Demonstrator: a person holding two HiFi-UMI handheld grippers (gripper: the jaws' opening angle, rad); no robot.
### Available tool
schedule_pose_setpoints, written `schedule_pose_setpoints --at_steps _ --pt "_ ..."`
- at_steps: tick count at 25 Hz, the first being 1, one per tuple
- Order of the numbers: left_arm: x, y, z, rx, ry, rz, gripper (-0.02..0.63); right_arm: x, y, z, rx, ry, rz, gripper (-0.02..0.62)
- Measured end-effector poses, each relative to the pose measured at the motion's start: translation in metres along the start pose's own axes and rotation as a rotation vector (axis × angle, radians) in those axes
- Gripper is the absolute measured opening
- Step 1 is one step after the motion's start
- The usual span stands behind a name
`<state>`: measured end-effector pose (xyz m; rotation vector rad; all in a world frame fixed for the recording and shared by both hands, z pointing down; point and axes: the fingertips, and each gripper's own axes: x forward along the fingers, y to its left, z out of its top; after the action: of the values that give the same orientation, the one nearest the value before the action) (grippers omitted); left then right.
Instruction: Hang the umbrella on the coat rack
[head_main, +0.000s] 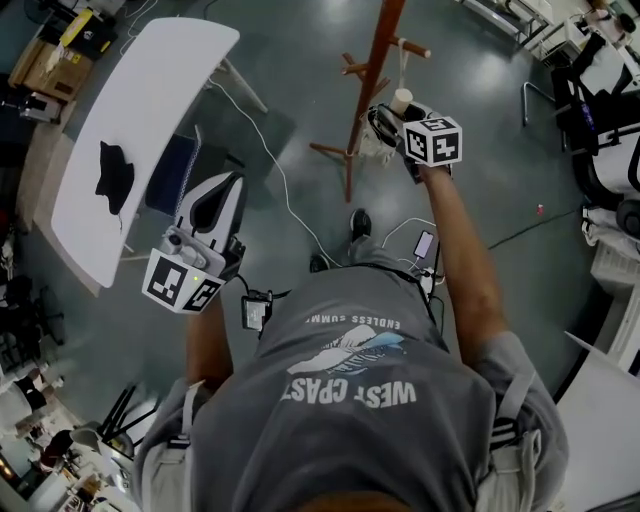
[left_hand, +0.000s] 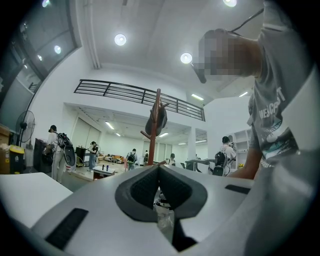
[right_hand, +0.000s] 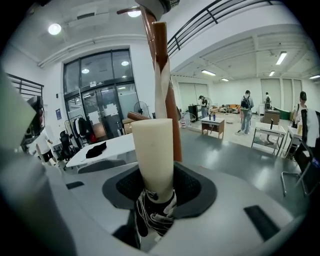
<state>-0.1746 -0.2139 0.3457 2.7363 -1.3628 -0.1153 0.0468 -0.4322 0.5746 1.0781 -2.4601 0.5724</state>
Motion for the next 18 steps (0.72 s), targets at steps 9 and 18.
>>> schedule_pose_setpoints --at_steps 9,18 --pt "-0.007 0.005 0.016 0.077 0.017 0.011 0.017 0.022 -0.017 0.015 0.020 -0.002 0.000 0.198" --pt "-0.024 0.020 0.026 0.139 0.014 0.021 0.017 -0.042 0.010 0.088 -0.008 -0.157 -0.064 0.137"
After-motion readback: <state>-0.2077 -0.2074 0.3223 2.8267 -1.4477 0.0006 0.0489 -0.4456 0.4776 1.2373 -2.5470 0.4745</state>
